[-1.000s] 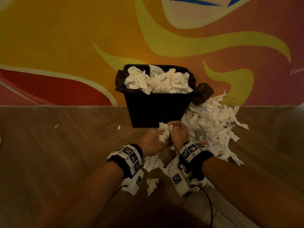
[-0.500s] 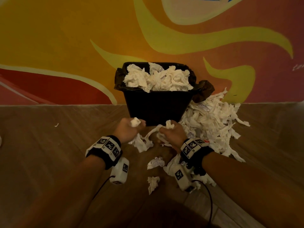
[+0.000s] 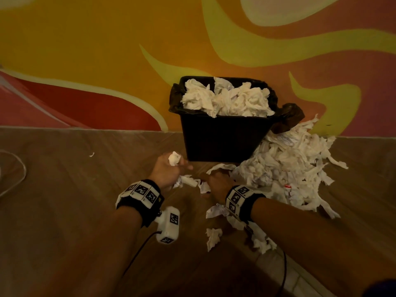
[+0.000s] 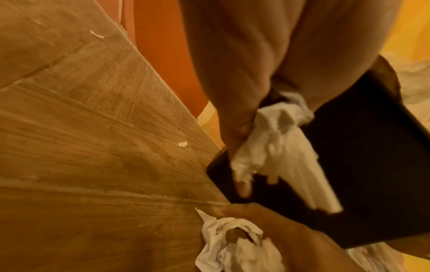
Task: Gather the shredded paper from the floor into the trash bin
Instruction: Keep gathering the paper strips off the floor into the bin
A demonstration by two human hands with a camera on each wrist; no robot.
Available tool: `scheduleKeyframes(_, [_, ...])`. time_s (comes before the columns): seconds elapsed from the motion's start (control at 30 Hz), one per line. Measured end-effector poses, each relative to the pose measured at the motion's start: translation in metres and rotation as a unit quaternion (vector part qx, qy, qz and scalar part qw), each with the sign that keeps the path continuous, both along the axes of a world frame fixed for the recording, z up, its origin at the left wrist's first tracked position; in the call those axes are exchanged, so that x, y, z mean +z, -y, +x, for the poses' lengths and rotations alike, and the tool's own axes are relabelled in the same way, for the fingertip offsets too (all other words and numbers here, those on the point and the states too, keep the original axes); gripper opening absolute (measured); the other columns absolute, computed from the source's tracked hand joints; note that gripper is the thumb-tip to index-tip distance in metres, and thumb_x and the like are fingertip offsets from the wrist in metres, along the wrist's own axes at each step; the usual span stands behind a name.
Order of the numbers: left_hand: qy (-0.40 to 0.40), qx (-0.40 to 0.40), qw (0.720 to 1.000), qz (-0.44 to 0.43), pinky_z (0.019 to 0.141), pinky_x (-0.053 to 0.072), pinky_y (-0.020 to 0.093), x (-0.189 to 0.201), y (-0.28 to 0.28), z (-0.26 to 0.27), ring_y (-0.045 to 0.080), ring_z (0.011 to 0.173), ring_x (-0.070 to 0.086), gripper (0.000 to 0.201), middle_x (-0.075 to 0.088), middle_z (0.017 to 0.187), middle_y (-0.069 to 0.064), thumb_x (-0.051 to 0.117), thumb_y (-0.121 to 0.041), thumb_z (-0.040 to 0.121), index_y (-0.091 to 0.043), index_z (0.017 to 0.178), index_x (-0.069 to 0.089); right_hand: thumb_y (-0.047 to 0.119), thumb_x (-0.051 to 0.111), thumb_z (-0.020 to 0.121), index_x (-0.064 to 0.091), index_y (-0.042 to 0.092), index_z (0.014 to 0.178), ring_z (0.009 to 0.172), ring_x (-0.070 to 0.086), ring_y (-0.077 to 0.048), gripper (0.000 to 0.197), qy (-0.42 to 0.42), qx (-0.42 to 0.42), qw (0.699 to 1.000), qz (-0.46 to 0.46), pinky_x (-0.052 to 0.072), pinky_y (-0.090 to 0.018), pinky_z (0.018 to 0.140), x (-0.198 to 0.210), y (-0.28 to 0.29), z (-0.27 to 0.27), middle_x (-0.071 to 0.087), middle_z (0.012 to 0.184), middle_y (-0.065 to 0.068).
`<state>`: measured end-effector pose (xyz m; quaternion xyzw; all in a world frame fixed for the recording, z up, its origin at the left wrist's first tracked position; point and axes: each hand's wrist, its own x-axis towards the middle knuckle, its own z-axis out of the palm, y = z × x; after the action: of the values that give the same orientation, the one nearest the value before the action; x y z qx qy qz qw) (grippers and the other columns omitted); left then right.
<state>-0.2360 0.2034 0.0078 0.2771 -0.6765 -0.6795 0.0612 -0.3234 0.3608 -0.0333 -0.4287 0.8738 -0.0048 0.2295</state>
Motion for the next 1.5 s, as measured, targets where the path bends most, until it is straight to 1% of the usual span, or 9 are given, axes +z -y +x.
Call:
scheduleKeyframes(0.13, [-0.007, -0.031, 0.999, 0.003, 0.073, 0.057, 0.026, -0.001, -0.002, 0.007, 0.015, 0.083, 0.067, 0.030, 0.061, 0.085, 0.012, 0.048, 0.023, 0.085, -0.005, 0.075, 0.053, 0.023, 0.062, 0.090, 0.030, 0.026, 0.147, 0.129, 0.039, -0.042, 0.066, 0.036, -0.018, 0.997, 0.059, 0.039, -0.043, 0.103, -0.010, 0.003, 0.000, 0.023, 0.149, -0.021])
scheduleKeyframes(0.27, [0.049, -0.079, 0.993, -0.075, 0.057, 0.050, 0.021, -0.007, -0.003, 0.015, 0.010, 0.063, 0.064, 0.021, 0.062, 0.078, 0.006, 0.051, 0.011, 0.090, -0.008, 0.081, 0.055, 0.031, 0.060, 0.091, 0.036, 0.015, 0.145, 0.133, 0.037, -0.034, 0.061, 0.050, 0.018, 0.996, 0.067, 0.029, -0.039, 0.108, -0.012, -0.002, -0.001, 0.034, 0.147, -0.015])
scheduleKeyframes(0.5, [0.149, -0.202, 0.962, -0.112, 0.039, 0.042, 0.021, -0.020, -0.019, 0.019, 0.009, 0.044, 0.058, 0.034, 0.067, 0.060, -0.003, 0.068, -0.051, 0.083, -0.017, 0.084, 0.062, 0.043, 0.065, 0.080, 0.045, 0.024, 0.128, 0.120, 0.048, -0.028, 0.055, 0.074, -0.079, 0.994, -0.033, 0.044, -0.043, 0.098, -0.011, -0.018, -0.007, 0.047, 0.131, -0.007])
scheduleKeyframes(0.67, [0.138, -0.417, 0.868, -0.230, 0.078, 0.056, 0.031, -0.031, -0.047, 0.028, 0.006, 0.084, 0.064, 0.033, 0.067, 0.090, -0.010, 0.075, -0.054, 0.072, -0.030, 0.090, 0.063, 0.051, 0.056, 0.071, 0.048, 0.020, 0.106, 0.096, 0.056, -0.023, 0.047, 0.044, -0.121, 0.984, -0.127, 0.049, -0.036, 0.076, 0.001, -0.029, -0.011, 0.058, 0.108, -0.002])
scheduleKeyframes(0.8, [0.150, -0.506, 0.776, -0.346, 0.064, 0.046, 0.019, -0.044, -0.071, 0.038, 0.009, 0.085, 0.059, 0.043, 0.064, 0.098, -0.010, 0.070, -0.059, 0.073, -0.029, 0.103, 0.059, 0.047, 0.056, 0.069, 0.037, 0.028, 0.087, 0.068, 0.051, -0.011, 0.032, 0.071, -0.141, 0.968, -0.195, 0.037, -0.026, 0.058, 0.016, -0.039, -0.009, 0.054, 0.077, 0.007])
scheduleKeyframes(0.93, [0.125, -0.545, 0.722, -0.408, 0.087, 0.048, 0.030, -0.056, -0.080, 0.043, 0.019, 0.106, 0.058, 0.035, 0.061, 0.119, -0.001, 0.065, -0.041, 0.083, -0.030, 0.115, 0.058, 0.040, 0.061, 0.072, 0.036, 0.030, 0.094, 0.063, 0.054, -0.009, 0.034, 0.111, -0.156, 0.954, -0.229, 0.039, -0.024, 0.052, 0.033, -0.047, -0.004, 0.057, 0.074, 0.005])
scheduleKeyframes(1.03, [0.108, -0.553, 0.724, -0.398, 0.095, 0.040, 0.024, -0.062, -0.080, 0.047, 0.018, 0.118, 0.051, 0.029, 0.055, 0.130, -0.001, 0.061, -0.030, 0.088, -0.028, 0.117, 0.063, 0.036, 0.061, 0.079, 0.045, 0.026, 0.110, 0.074, 0.056, -0.014, 0.037, 0.107, -0.126, 0.959, -0.232, 0.042, -0.026, 0.065, 0.047, -0.050, -0.002, 0.060, 0.081, 0.007])
scheduleKeyframes(1.23, [0.111, -0.560, 0.755, -0.323, 0.072, 0.039, -0.001, -0.057, -0.078, 0.038, 0.000, 0.100, 0.054, 0.025, 0.058, 0.128, 0.001, 0.048, -0.011, 0.091, -0.011, 0.107, 0.068, 0.027, 0.062, 0.082, 0.050, 0.015, 0.062, 0.056, 0.044, -0.007, 0.027, 0.053, -0.051, 0.965, -0.252, 0.032, -0.024, 0.062, 0.079, -0.053, 0.000, 0.048, 0.059, 0.008])
scheduleKeyframes(1.5, [0.022, -0.439, 0.845, -0.305, 0.087, 0.046, 0.028, 0.041, -0.065, -0.014, 0.014, 0.098, 0.057, 0.022, 0.060, 0.101, -0.003, 0.051, 0.003, 0.088, -0.015, 0.094, 0.063, 0.028, 0.064, 0.085, 0.041, 0.014, 0.056, 0.048, 0.037, -0.015, 0.039, 0.005, 0.038, 0.971, -0.237, 0.030, -0.028, 0.052, 0.146, -0.043, -0.022, 0.045, 0.054, -0.005])
